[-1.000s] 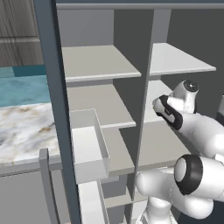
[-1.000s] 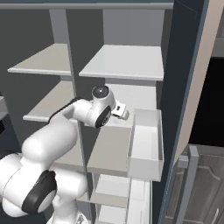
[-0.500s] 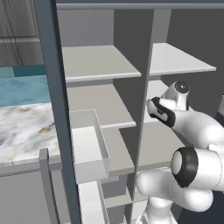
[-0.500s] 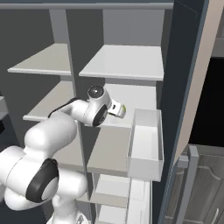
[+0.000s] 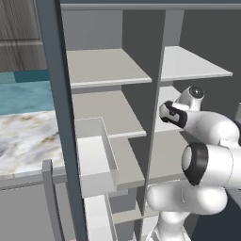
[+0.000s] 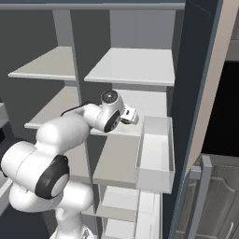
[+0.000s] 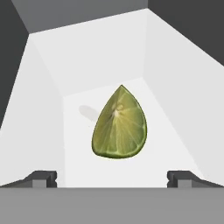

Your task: Take the lemon wedge from the fridge and place it on the plate with fish on the dining counter.

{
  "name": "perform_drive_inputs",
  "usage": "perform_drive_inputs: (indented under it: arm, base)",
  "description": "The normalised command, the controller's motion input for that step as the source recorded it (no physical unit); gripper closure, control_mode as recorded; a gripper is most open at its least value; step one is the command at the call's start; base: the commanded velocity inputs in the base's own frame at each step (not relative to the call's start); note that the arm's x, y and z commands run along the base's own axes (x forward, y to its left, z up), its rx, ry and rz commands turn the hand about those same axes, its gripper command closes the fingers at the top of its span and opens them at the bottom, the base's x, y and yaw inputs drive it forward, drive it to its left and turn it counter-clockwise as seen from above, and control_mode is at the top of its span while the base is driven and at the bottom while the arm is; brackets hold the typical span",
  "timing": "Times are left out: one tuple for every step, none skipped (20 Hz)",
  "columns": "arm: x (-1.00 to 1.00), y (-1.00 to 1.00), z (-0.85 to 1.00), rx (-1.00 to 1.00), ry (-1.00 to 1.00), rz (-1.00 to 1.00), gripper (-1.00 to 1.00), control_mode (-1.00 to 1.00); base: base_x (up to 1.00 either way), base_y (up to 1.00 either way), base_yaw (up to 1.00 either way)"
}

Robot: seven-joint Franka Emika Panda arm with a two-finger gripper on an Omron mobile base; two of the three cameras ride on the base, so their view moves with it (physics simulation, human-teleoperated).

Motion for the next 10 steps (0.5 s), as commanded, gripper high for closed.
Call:
perform_drive_inputs:
  arm:
    - [0.19,-0.1,-0.05,0.0,0.0,0.0,-1.0,-1.0]
    - [0.19,-0.06,-0.06,0.0,0.01,0.0,-1.0,-1.0]
    - [0.15,-0.04,-0.07,0.0,0.0,0.0,-1.0,-1.0]
    - [0.13,-0.01,-0.08,0.0,0.0,0.0,-1.0,-1.0]
    - [0.09,0.0,-0.11,0.0,0.0,0.0,-1.0,-1.0]
    - [0.1,-0.01,-0.15,0.0,0.0,0.0,-1.0,-1.0]
    - [0.11,-0.01,-0.15,0.0,0.0,0.0,-1.0,-1.0]
    - [0.12,-0.01,-0.16,0.0,0.0,0.0,-1.0,-1.0]
    - [0.12,0.0,-0.16,0.0,0.0,0.0,-1.0,-1.0]
    - [0.12,0.0,-0.19,0.0,0.0,0.0,-1.0,-1.0]
  base:
    - [0.0,0.0,0.0]
    - [0.0,0.0,0.0]
    - [0.0,0.0,0.0]
    - [0.0,0.0,0.0]
    - [0.0,0.0,0.0]
    - [0.0,0.0,0.0]
    - [0.0,0.0,0.0]
    - [0.0,0.0,0.0]
    - [0.0,0.0,0.0]
    - [0.0,0.0,0.0]
